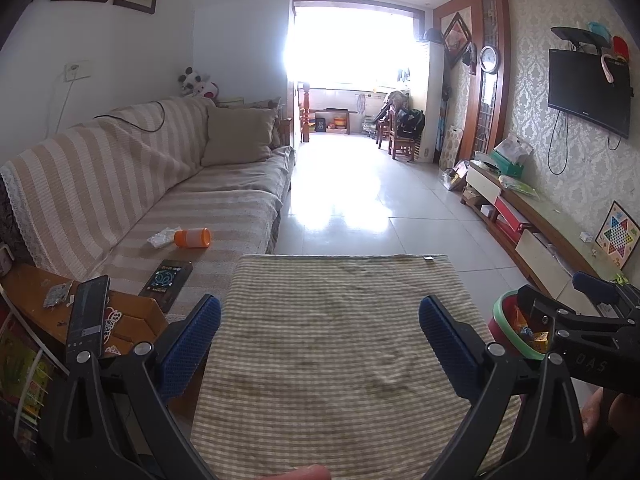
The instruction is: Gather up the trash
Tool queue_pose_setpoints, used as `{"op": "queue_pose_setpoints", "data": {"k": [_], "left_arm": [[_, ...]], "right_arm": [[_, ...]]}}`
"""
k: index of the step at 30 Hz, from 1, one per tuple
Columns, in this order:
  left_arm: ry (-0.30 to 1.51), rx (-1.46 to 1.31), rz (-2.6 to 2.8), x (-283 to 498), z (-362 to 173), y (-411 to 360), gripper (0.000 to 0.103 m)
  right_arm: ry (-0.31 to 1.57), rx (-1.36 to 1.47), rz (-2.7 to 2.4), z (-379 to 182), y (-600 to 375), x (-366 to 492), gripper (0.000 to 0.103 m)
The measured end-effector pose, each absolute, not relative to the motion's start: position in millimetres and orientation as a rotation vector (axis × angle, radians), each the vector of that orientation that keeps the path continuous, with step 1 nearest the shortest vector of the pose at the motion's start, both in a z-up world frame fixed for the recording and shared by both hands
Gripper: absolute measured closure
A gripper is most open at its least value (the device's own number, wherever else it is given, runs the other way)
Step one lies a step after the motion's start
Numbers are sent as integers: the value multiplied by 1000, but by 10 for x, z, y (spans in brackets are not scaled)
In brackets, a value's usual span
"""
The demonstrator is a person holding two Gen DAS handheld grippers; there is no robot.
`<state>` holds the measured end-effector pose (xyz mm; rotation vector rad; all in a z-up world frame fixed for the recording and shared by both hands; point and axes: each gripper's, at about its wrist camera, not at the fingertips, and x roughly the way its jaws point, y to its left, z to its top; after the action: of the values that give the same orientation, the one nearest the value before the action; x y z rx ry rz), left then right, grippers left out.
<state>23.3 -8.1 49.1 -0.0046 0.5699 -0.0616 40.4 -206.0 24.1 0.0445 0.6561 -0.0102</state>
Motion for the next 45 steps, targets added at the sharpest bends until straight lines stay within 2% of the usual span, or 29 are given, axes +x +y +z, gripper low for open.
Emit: {"op": "queue_pose_setpoints", "data": {"k": [45], "left_arm": [[574, 1, -60, 245, 428, -92, 8]], "right_arm": [[661, 48, -8, 215, -2072, 401, 5]]}}
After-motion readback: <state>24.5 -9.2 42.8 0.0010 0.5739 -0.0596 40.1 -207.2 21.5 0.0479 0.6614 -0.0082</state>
